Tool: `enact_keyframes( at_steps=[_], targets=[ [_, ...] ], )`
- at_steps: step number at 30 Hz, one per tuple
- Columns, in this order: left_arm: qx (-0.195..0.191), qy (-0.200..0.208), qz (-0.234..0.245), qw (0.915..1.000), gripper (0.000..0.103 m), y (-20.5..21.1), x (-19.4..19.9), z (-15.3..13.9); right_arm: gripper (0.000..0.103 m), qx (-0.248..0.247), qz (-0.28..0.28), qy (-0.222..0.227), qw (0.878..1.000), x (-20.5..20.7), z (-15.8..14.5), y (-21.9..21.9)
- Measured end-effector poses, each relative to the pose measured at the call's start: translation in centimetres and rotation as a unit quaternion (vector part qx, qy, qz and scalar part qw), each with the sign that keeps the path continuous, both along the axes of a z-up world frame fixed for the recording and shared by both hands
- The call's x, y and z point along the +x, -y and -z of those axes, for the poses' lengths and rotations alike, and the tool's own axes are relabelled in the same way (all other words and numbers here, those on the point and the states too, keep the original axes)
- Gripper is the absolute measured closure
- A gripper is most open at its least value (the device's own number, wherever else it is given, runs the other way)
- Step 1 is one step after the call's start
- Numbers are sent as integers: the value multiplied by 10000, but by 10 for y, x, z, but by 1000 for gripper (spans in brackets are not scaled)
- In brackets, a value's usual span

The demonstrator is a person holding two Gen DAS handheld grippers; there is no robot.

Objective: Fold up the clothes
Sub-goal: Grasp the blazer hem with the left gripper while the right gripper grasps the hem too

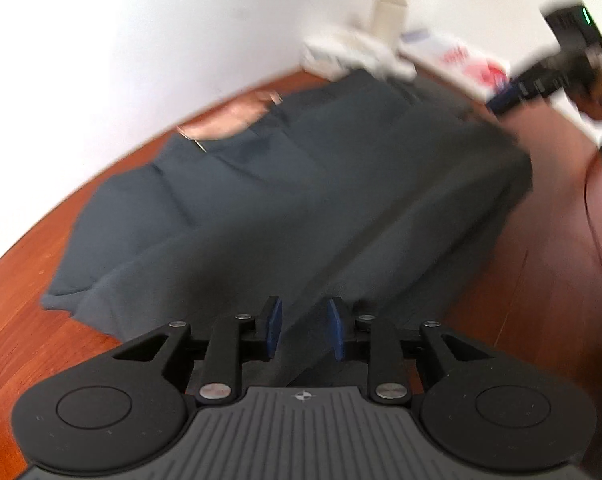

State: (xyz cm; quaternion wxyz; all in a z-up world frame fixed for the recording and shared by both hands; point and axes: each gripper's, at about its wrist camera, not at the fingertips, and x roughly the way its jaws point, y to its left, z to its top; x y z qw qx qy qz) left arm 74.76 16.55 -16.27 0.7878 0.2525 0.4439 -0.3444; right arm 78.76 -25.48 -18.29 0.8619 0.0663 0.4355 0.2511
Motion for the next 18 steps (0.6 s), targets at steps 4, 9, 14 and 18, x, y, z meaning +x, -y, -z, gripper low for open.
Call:
enact_keyframes(
  at_steps=[4,9,14,18],
  targets=[
    [463,-145,169,9987,78,4,-5,25,56,-257,-241,-49,9994,21,16,-19],
    [210,-177,-141,9995,78,-9,-8,28,54,-503,-558,-127,9971,27,29,-30],
    [-90,-210,-275,9994,76,-23,-14,15,84,-589,-794,-216,9949,28,32,-34],
    [-309,-155,-453,9984,76,-37,-12,-3,89,-486,-681,79,9965,26,10,-30]
  ],
)
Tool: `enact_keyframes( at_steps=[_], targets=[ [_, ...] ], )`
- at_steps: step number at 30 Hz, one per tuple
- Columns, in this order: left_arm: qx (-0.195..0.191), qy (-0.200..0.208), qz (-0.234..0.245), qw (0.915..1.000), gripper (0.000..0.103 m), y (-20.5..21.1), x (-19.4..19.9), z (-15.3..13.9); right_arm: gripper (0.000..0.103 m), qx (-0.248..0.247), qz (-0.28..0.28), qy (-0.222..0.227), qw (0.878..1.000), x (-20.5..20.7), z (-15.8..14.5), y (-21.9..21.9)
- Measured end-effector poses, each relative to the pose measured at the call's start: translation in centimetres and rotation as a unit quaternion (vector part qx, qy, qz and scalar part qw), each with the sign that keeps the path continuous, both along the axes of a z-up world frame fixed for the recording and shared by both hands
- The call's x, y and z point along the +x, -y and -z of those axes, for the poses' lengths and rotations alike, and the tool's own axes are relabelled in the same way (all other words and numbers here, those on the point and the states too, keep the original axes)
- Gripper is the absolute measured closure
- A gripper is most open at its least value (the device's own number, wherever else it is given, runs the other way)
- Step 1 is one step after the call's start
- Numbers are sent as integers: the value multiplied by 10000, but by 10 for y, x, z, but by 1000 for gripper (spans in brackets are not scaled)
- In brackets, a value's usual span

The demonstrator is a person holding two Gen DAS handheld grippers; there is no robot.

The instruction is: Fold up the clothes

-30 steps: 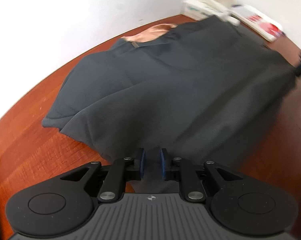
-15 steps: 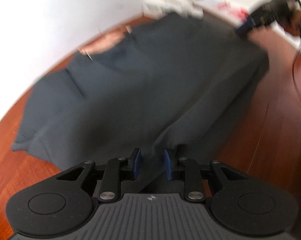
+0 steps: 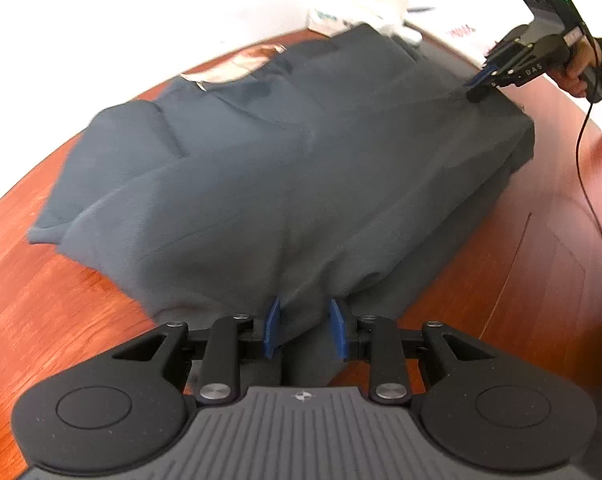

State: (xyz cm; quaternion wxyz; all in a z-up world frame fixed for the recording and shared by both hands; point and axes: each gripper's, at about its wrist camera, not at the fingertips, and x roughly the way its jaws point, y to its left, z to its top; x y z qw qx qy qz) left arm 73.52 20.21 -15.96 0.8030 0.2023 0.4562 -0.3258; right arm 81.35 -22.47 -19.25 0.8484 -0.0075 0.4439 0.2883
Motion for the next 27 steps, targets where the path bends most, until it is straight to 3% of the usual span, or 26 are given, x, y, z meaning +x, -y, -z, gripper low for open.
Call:
enact_keyframes(
  at_steps=[3,6,9,13,15,19,22,27],
  targets=[
    [-143,33,-104,9998,76,-9,1,-12,89,67,175,553,9983,1,-36,3],
    [-219,144,-213,9994,76,-13,4,-20,86,-117,227,775,9967,10,-50,0],
    [-249,272,-337,9987,76,-12,9,-24,76,-697,280,603,9954,25,-32,-12],
    [-239,505,-390,9977,72,4,17,-22,65,-1002,534,715,9910,28,-23,-21],
    [-243,559,-316,9976,72,13,20,-19,55,-894,612,1002,9891,19,-31,-29],
    [-87,593,-85,9982,72,33,23,-4,48,-479,320,1347,9892,1,-40,-48],
    [73,518,-87,9986,72,39,28,10,46,-386,84,1210,9919,-2,-30,-61],
    [389,540,-344,9972,72,30,33,29,46,-772,-120,742,9942,0,14,-73]
  ],
)
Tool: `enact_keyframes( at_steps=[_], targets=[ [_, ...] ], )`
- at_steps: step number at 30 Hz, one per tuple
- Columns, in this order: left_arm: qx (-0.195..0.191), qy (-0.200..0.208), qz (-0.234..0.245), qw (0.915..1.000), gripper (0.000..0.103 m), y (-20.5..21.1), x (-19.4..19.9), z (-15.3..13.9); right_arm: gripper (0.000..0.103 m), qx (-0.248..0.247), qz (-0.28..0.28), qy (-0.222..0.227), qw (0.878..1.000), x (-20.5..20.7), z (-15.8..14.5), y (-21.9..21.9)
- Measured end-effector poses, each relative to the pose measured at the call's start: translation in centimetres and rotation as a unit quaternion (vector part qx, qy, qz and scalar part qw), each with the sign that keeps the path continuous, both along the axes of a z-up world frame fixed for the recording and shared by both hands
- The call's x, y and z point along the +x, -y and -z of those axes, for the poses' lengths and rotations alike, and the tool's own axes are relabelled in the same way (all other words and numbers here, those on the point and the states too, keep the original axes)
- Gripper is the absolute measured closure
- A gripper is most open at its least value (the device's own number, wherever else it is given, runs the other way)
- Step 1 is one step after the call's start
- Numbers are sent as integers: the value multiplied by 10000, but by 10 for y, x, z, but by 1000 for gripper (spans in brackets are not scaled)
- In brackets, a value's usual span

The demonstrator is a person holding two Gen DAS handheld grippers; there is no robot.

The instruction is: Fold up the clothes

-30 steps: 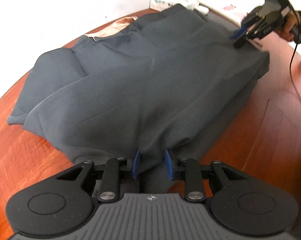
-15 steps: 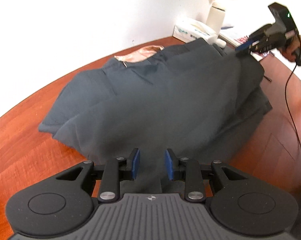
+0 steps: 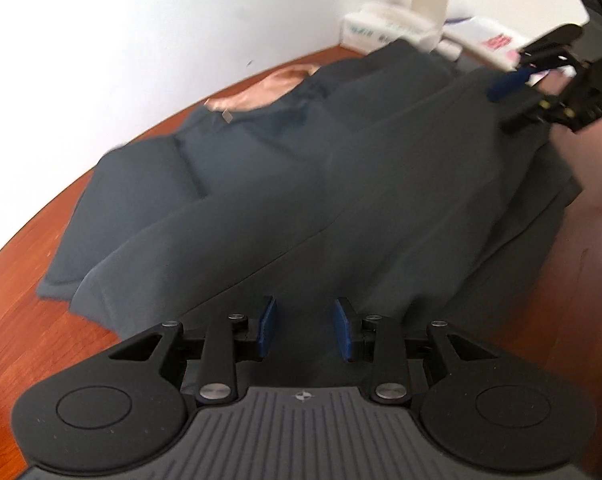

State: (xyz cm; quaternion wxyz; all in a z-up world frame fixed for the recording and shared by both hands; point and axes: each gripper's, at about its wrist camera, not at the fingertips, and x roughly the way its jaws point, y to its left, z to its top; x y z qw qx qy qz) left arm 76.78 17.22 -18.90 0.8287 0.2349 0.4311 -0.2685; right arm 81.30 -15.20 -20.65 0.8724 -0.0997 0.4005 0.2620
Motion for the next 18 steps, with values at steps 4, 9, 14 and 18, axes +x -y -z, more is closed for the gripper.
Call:
enact_keyframes(
  at_steps=[4,9,14,18],
  targets=[
    [-109,-53,-265,9996,71,-13,2,8,46,-248,65,-154,9996,-1,29,5],
    [-116,-51,-358,9993,71,-14,4,10,46,-149,146,-224,9995,0,34,3],
    [-58,227,-327,9992,71,-6,-11,-8,36,564,710,-171,9957,-12,0,26],
    [-197,454,-304,9983,66,7,-36,-24,24,1050,1271,-168,9862,-31,-18,61]
  ],
)
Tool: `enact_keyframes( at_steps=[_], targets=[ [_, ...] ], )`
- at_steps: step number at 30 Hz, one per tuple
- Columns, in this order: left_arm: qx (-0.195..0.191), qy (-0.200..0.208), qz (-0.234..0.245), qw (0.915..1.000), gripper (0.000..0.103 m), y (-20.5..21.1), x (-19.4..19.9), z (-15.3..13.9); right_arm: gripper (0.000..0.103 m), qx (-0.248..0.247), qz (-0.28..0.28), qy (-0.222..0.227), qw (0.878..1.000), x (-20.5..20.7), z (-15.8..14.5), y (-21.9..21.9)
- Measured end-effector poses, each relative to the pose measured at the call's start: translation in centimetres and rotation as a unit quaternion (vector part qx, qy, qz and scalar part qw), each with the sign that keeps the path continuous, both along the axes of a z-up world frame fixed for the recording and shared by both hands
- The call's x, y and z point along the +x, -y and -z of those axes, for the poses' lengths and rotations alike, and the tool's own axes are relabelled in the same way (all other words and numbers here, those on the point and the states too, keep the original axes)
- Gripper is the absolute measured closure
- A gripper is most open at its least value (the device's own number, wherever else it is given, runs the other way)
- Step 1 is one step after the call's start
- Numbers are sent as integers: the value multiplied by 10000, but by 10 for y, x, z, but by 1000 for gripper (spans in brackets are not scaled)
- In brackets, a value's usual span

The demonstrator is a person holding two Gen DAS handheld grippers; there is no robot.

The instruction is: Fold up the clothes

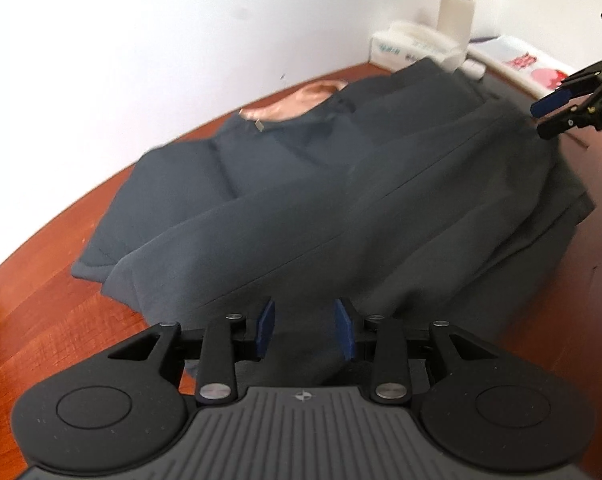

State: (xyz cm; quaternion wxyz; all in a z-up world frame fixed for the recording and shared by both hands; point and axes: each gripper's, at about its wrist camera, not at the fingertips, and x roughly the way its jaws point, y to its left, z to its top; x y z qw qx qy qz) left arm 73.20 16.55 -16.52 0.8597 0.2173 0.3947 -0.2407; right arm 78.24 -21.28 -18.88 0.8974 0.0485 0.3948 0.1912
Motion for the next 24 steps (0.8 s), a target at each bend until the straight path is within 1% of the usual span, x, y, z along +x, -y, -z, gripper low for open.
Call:
enact_keyframes(
  at_steps=[3,5,6,7,9,11,14,16,18,19,20,21,22,23,24],
  targets=[
    [-99,141,42,9998,56,17,-20,-8,19,46,190,-99,9998,-10,3,17],
    [-105,296,189,9993,45,36,-37,-10,18,50,268,-237,9993,-17,10,28],
    [-95,349,265,9990,42,44,-45,-11,18,42,300,-326,9990,-20,15,33],
    [-106,373,333,9987,40,53,-51,-10,18,43,327,-419,9986,-23,21,37],
    [-131,407,467,9980,39,69,-64,-9,18,221,301,-664,9971,-29,36,44],
    [-158,394,595,9973,36,81,-74,-7,18,382,235,-795,9958,-33,45,44],
    [-175,362,756,9963,34,104,-90,-3,18,555,16,-929,9941,-41,57,37],
    [-199,383,787,9960,32,116,-98,-1,23,641,-85,-981,9931,-45,62,33],
    [-210,397,809,9957,30,125,-104,1,36,689,-110,-1041,9921,-45,70,27],
    [-189,419,832,9955,29,130,-109,3,39,670,-107,-1018,9925,-45,71,25],
    [-165,449,834,9954,28,133,-112,3,46,656,-106,-995,9928,-45,72,23],
    [-160,463,812,9955,28,135,-114,4,57,684,-128,-976,9928,-44,72,21],
    [-162,474,773,9957,27,137,-118,4,60,710,-152,-956,9928,-43,72,19],
    [-168,480,735,9960,27,138,-122,4,68,706,-199,-927,9930,-43,72,16],
    [-180,480,697,9962,26,138,-125,3,78,668,-254,-861,9937,-43,71,12]
  ],
)
